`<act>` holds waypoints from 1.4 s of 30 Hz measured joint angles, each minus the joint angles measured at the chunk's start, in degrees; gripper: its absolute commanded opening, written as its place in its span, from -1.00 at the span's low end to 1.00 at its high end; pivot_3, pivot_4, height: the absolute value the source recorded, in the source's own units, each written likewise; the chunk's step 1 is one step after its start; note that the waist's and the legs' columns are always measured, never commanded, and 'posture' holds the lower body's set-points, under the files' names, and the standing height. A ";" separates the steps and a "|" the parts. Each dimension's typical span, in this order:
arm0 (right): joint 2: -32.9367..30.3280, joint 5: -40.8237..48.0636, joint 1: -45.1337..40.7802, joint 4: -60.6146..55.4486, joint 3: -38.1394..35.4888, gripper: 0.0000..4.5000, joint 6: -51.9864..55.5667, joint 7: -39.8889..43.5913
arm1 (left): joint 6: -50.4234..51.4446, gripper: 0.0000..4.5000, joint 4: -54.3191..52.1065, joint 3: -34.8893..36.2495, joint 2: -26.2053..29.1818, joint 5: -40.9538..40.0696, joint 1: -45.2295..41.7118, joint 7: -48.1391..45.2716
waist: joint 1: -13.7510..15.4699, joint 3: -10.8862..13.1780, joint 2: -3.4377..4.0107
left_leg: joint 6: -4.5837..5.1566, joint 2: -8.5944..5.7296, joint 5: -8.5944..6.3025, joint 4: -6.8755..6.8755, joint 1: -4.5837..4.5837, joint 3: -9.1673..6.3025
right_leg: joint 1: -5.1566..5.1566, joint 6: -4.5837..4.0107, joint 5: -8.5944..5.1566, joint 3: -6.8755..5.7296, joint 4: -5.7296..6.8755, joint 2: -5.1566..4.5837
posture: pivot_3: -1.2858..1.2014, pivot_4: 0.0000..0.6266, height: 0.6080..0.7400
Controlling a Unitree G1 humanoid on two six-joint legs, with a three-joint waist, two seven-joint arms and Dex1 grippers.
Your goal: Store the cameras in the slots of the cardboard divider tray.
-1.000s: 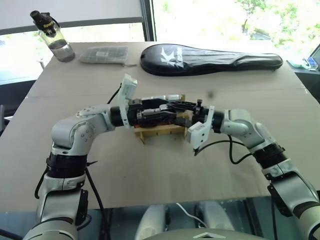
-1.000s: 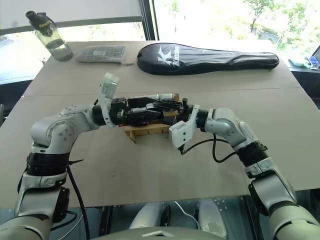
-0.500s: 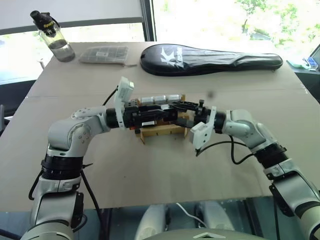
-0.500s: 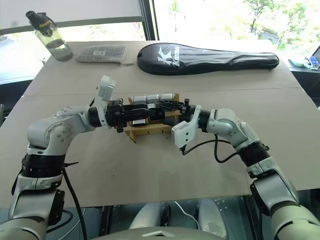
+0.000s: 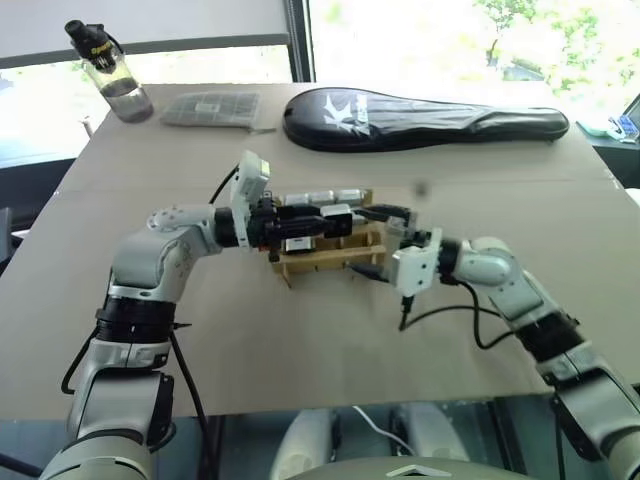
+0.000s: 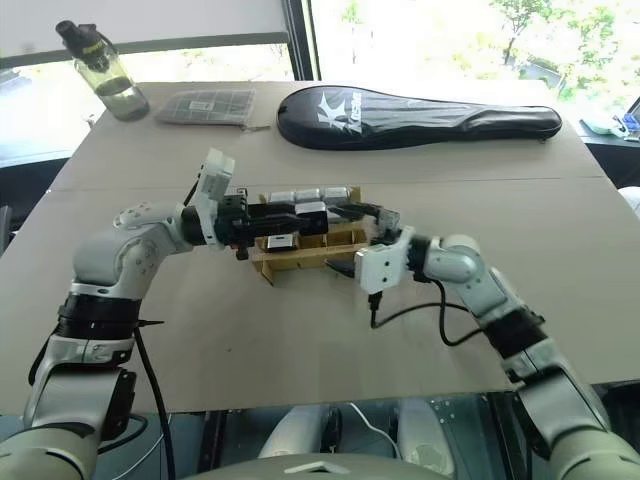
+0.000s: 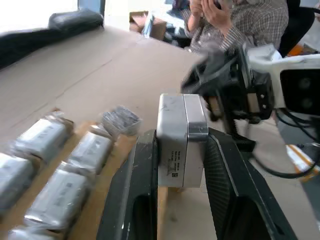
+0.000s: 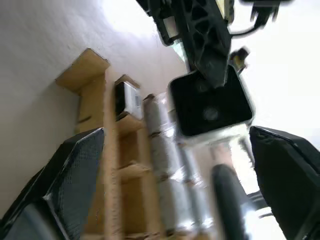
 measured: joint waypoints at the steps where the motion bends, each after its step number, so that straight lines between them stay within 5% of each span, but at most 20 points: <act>1: -1.75 4.27 3.49 -2.86 -1.02 0.97 4.51 1.17 | -2.17 -0.68 0.68 0.27 0.17 0.68 0.11 -1.08 | 0.17 0.01 0.01 | 0.00 -0.04 0.00 -0.01 -0.01 -0.01 | 0.00 0.00 0.00 0.00 0.00 -0.03 | 0.03 -0.52 1.00; 6: -11.11 24.84 20.10 -18.80 -11.39 0.97 27.06 3.52 | -15.71 -0.68 11.13 0.08 -1.32 4.76 -2.29 -8.08 | 0.74 0.04 0.06 | 0.01 -0.13 -0.01 -0.04 0.06 -0.13 | 0.17 0.00 0.00 -0.03 -0.36 -0.07 | 0.03 -0.52 1.00; 17: -8.89 42.63 52.34 -25.91 -35.21 0.97 30.60 11.58 | -33.38 -0.68 29.30 0.90 -4.90 11.07 -7.88 -12.09 | 1.73 0.04 -0.12 | 0.20 -0.18 -0.11 -0.01 0.10 -0.06 | 0.22 0.02 0.00 0.05 -0.07 -0.02 | 0.03 -0.52 1.00; 20: -2.20 41.86 53.14 -25.55 -38.05 0.97 23.03 15.51 | -33.53 -0.68 32.97 2.06 -5.48 11.08 -8.77 -12.15 | 1.48 0.02 -0.27 | 0.19 -0.14 -0.11 0.00 0.23 0.00 | 0.22 0.04 -0.01 0.17 -0.13 0.06 | 0.03 -0.52 1.00; 27: -0.82 37.02 51.16 -22.46 -38.08 0.97 15.65 22.88 | -33.24 -0.68 37.03 2.05 -6.71 12.03 -11.47 -13.88 | 1.70 0.01 -0.31 | 0.19 -0.15 -0.11 0.04 0.25 0.08 | 0.19 0.05 -0.02 0.25 -0.01 0.18 | 0.03 -0.52 1.00; 42: 0.92 33.43 47.78 -18.58 -35.67 0.97 13.21 23.96 | -39.04 -0.68 42.49 1.85 -11.40 15.15 -14.25 -17.25 | 1.68 0.01 -0.33 | 0.19 -0.16 -0.10 0.05 0.24 0.07 | 0.19 0.06 -0.03 0.26 -0.03 0.14 | 0.03 -0.52 1.00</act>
